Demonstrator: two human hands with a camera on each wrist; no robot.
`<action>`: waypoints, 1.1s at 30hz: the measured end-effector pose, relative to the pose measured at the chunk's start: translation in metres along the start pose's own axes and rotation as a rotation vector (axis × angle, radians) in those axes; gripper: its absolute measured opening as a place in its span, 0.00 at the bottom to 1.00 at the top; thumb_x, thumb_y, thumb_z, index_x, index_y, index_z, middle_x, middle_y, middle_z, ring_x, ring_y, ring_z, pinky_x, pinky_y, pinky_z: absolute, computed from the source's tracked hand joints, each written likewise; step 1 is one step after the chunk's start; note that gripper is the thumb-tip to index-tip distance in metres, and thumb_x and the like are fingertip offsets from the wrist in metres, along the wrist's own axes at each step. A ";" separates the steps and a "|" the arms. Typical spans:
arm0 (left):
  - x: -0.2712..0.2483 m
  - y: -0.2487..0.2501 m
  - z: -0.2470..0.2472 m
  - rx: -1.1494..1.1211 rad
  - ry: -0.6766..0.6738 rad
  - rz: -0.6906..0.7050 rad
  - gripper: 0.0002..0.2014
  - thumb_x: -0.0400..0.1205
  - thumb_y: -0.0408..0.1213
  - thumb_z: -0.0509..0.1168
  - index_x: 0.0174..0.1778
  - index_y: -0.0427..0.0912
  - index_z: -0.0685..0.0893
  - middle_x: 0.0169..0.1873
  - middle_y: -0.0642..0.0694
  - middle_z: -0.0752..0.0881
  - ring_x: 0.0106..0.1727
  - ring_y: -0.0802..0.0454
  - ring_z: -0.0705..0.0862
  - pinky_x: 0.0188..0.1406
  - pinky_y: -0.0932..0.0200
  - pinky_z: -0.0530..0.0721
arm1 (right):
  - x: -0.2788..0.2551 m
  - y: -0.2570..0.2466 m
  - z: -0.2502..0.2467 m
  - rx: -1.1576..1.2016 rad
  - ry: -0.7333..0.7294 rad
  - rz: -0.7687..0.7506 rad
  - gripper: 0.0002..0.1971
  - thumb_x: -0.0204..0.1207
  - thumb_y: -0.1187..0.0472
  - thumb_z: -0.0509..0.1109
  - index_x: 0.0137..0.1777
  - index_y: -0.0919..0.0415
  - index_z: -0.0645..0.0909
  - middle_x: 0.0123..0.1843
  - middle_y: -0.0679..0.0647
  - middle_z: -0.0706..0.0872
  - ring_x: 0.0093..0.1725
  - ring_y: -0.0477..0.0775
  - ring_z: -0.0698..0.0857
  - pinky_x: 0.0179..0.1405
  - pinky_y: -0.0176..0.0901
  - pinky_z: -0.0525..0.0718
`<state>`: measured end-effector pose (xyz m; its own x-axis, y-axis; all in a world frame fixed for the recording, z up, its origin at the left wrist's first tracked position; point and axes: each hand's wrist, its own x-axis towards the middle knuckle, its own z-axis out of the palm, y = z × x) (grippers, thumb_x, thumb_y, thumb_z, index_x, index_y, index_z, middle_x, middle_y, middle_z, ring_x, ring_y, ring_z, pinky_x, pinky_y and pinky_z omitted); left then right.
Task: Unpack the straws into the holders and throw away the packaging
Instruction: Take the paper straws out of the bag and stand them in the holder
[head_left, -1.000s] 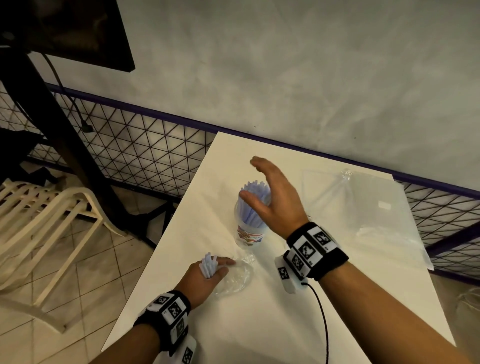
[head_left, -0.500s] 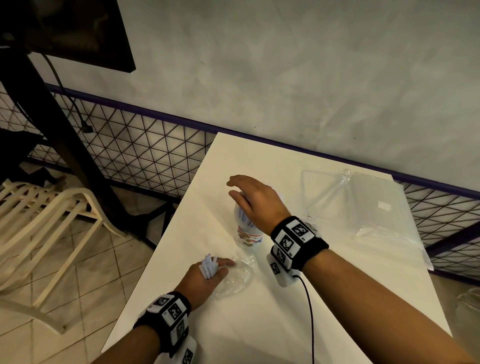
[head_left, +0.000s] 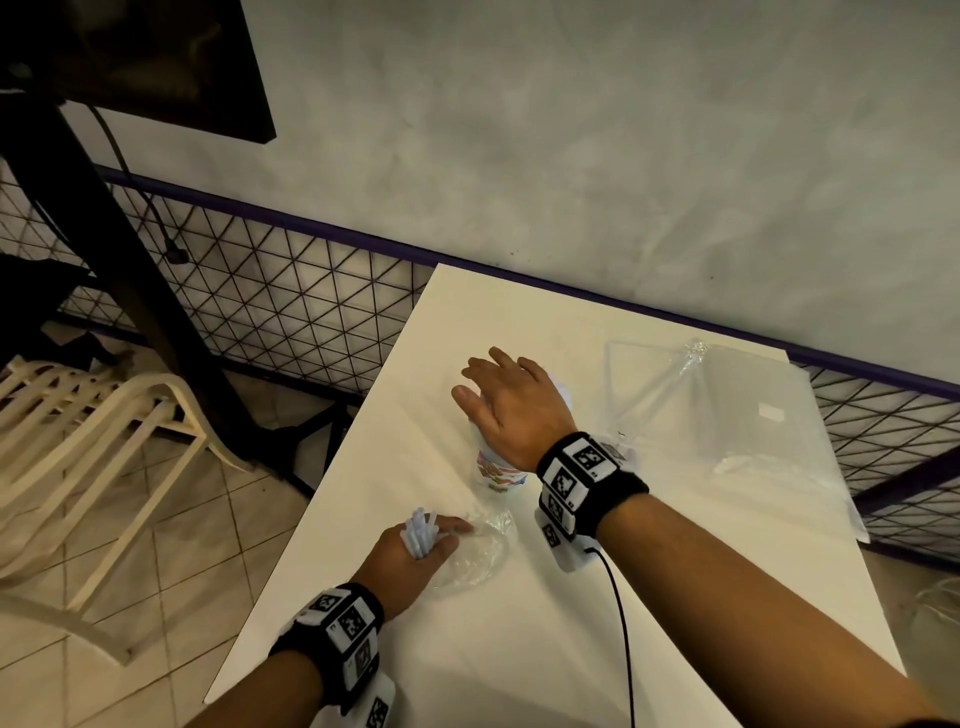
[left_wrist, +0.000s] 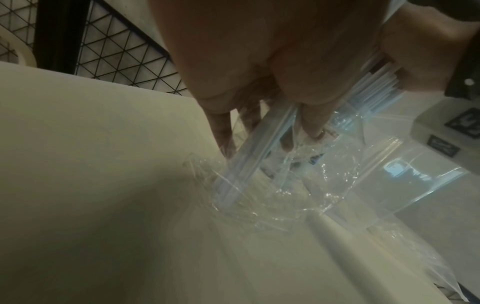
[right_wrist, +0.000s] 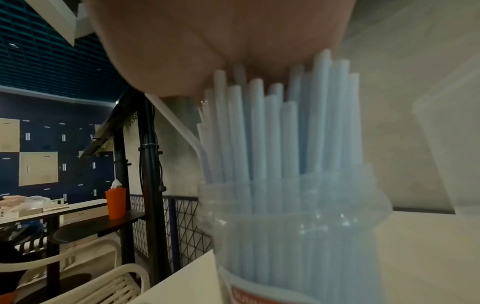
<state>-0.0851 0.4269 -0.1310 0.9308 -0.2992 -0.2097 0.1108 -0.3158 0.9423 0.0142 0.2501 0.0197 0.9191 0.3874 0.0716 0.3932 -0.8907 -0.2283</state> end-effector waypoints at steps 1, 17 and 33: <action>0.000 -0.001 0.000 -0.001 0.000 0.000 0.13 0.76 0.57 0.67 0.52 0.60 0.89 0.52 0.58 0.90 0.55 0.60 0.87 0.65 0.54 0.82 | -0.001 0.000 -0.001 0.016 0.003 0.011 0.41 0.79 0.32 0.34 0.78 0.53 0.74 0.82 0.48 0.73 0.85 0.52 0.60 0.83 0.53 0.54; 0.001 0.000 0.004 0.043 0.016 -0.033 0.06 0.80 0.44 0.69 0.51 0.56 0.89 0.50 0.59 0.90 0.53 0.66 0.86 0.51 0.85 0.69 | -0.008 0.005 -0.001 -0.101 -0.071 0.153 0.36 0.83 0.30 0.41 0.86 0.49 0.58 0.89 0.44 0.54 0.88 0.54 0.49 0.85 0.58 0.48; -0.001 0.001 0.002 0.000 0.017 -0.011 0.14 0.73 0.60 0.67 0.50 0.62 0.89 0.51 0.55 0.91 0.55 0.59 0.88 0.60 0.65 0.81 | 0.008 0.006 -0.008 -0.001 -0.086 0.183 0.24 0.91 0.48 0.45 0.85 0.47 0.61 0.89 0.43 0.55 0.88 0.54 0.48 0.84 0.59 0.47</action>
<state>-0.0865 0.4255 -0.1306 0.9355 -0.2801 -0.2154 0.1211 -0.3187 0.9401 0.0239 0.2461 0.0268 0.9698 0.2378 -0.0544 0.2197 -0.9483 -0.2290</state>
